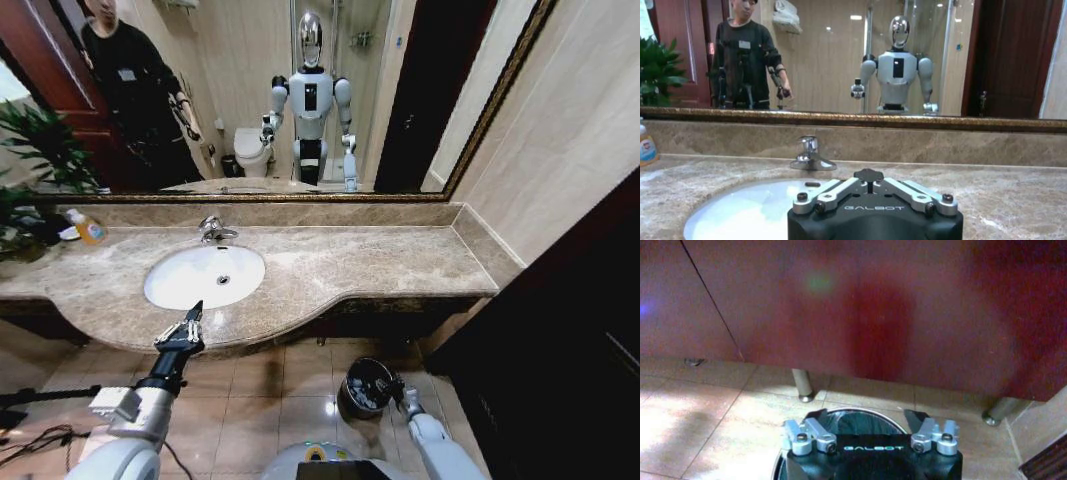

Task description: Pick up the trash from the sink and place it in the trash bin.

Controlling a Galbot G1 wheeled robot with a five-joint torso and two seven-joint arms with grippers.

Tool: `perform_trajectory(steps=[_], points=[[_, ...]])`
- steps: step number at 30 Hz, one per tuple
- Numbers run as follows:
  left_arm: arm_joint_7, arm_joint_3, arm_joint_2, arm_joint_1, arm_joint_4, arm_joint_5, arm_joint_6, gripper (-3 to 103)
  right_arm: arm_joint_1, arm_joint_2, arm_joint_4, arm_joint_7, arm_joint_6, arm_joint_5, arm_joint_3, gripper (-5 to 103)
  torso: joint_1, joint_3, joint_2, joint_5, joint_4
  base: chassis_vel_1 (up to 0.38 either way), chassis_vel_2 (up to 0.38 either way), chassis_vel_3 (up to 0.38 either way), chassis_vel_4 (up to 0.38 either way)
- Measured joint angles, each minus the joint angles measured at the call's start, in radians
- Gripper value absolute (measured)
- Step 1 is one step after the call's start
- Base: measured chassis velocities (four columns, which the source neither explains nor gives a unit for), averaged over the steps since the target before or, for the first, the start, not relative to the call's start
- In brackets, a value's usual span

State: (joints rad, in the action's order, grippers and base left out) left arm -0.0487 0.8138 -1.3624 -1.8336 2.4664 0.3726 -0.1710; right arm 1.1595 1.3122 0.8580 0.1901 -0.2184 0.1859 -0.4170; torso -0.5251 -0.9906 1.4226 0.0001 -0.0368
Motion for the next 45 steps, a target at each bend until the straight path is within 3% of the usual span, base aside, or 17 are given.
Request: perform_trajectory(steps=[7, 11, 18, 25, 45], points=[[0.0, 0.0, 0.0, 0.0, 0.0, 0.0, 0.0, 0, 0.022, -0.013, 0.07, 0.001, 0.042, 0.045, -0.007, 100, 0.0, 0.0, 0.0, -0.0001, -0.0001, 0.0, 0.0, 0.0, 0.0], [0.0, 0.0, 0.0, 0.0, 0.0, 0.0, 0.0, 0, 0.059, -0.043, 0.166, 0.002, 0.116, 0.093, -0.008, 100, 0.0, 0.0, 0.0, -0.0001, 0.0, 0.0, 0.0, 0.0, 0.0], [0.0, 0.0, 0.0, 0.0, 0.0, 0.0, 0.0, 0, 0.118, -0.068, 0.299, -0.008, 0.165, 0.131, -0.04, 100, 0.0, 0.0, 0.0, -0.0001, -0.0001, 0.0, 0.0, 0.0, 0.0], [0.0, 0.0, 0.0, 0.0, 0.0, 0.0, 0.0, 0, 0.235, -0.077, 0.544, -0.054, 0.261, 0.161, -0.111, 100, 0.0, 0.0, 0.0, 0.0, 0.0, 0.0, 0.0, 0.0, 0.0], [0.0, 0.0, 0.0, 0.0, 0.0, 0.0, 0.0, 0, 0.411, -0.079, 1.021, -0.132, 0.329, 0.262, -0.184, 100, 0.0, 0.0, 0.0, 0.0, 0.0, 0.0, 0.0, 0.0, 0.0]])
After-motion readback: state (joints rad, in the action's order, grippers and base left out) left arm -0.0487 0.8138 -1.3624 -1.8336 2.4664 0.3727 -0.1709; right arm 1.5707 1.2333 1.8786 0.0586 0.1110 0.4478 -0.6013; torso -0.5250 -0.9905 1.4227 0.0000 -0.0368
